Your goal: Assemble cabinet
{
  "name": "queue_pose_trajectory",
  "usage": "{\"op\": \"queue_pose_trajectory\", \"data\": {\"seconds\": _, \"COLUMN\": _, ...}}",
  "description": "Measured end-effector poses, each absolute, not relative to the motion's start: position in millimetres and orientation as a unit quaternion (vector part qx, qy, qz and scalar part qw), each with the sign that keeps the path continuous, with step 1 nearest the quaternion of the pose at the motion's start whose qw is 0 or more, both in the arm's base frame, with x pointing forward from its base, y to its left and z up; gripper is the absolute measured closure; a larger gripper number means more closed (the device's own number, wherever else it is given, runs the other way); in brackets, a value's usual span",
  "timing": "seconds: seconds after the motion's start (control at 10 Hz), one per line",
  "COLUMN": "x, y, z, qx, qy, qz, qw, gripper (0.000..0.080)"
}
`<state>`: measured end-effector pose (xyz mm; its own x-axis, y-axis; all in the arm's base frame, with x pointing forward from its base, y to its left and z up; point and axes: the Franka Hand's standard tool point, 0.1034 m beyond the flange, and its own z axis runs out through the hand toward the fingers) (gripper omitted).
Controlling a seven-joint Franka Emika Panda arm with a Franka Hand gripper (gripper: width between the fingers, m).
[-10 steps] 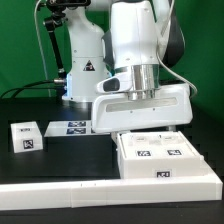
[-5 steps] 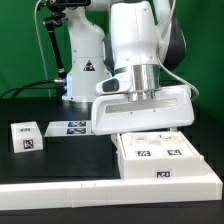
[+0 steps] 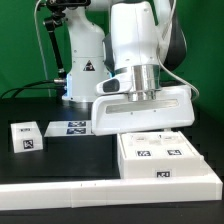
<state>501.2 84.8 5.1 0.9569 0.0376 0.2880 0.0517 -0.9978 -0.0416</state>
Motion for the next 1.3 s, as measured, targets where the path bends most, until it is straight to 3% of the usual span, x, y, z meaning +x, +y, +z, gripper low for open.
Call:
{"op": "queue_pose_trajectory", "data": {"seconds": 0.1, "x": 501, "y": 85, "z": 5.1, "qx": -0.989, "qy": -0.024, "qz": -0.145, "qw": 0.024, "gripper": 0.0404}}
{"op": "queue_pose_trajectory", "data": {"seconds": 0.2, "x": 501, "y": 85, "z": 5.0, "qx": -0.989, "qy": -0.03, "qz": -0.145, "qw": 0.023, "gripper": 0.0588}}
{"op": "queue_pose_trajectory", "data": {"seconds": 0.3, "x": 500, "y": 84, "z": 4.3, "qx": -0.989, "qy": -0.035, "qz": -0.144, "qw": 0.022, "gripper": 0.0588}}
{"op": "queue_pose_trajectory", "data": {"seconds": 0.4, "x": 499, "y": 85, "z": 3.9, "qx": -0.988, "qy": -0.045, "qz": -0.143, "qw": 0.021, "gripper": 0.0708}}
{"op": "queue_pose_trajectory", "data": {"seconds": 0.5, "x": 498, "y": 89, "z": 3.9, "qx": -0.988, "qy": -0.055, "qz": -0.143, "qw": 0.021, "gripper": 0.0779}}
{"op": "queue_pose_trajectory", "data": {"seconds": 0.9, "x": 497, "y": 88, "z": 5.1, "qx": -0.988, "qy": -0.063, "qz": -0.138, "qw": 0.02, "gripper": 0.0797}}
{"op": "queue_pose_trajectory", "data": {"seconds": 1.3, "x": 501, "y": 84, "z": 59.4, "qx": -0.989, "qy": -0.082, "qz": -0.118, "qw": 0.025, "gripper": 0.0797}}
